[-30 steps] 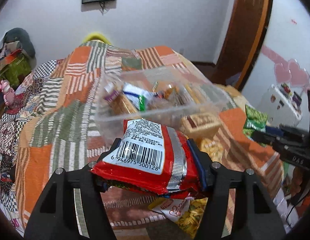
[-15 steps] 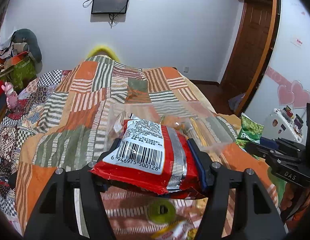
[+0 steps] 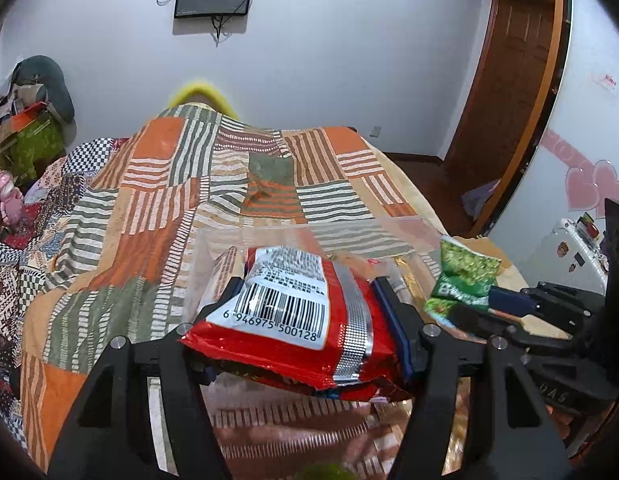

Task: Organize snacks
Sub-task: 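Lift both held bags and carry them over the clear box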

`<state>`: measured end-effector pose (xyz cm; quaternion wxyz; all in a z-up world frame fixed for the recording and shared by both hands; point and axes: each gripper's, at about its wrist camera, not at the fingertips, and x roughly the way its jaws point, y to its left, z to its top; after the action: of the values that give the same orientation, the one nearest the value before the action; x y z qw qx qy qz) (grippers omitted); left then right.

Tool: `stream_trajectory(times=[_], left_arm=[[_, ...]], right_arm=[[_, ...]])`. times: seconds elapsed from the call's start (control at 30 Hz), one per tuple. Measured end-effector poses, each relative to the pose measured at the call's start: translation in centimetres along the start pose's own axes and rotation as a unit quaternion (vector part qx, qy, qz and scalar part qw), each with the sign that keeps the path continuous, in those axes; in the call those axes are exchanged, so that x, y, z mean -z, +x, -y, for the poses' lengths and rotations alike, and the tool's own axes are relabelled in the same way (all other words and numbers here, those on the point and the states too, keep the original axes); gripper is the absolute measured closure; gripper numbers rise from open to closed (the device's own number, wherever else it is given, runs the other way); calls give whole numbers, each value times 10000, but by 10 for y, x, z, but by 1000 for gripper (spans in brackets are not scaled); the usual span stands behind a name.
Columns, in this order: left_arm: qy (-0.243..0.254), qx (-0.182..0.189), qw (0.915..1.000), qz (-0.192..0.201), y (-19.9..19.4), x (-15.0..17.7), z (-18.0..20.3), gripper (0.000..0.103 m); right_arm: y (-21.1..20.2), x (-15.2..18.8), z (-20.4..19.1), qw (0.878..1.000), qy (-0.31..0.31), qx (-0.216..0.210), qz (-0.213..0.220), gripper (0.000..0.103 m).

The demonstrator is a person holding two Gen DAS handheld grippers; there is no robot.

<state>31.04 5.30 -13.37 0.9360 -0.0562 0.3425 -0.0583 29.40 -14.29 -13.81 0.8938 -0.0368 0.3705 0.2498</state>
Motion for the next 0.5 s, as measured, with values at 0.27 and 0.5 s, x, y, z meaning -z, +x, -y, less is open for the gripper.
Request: stream_trajectory(times=[0.27, 0.5], left_arm=[[132, -37, 9999, -27, 26, -2, 3, 40], [416, -118, 9988, -240, 35, 5, 10, 38]], right_arm=[[26, -3, 2, 9994, -69, -42, -323, 73], [28, -1, 1, 9988, -68, -53, -472, 71]])
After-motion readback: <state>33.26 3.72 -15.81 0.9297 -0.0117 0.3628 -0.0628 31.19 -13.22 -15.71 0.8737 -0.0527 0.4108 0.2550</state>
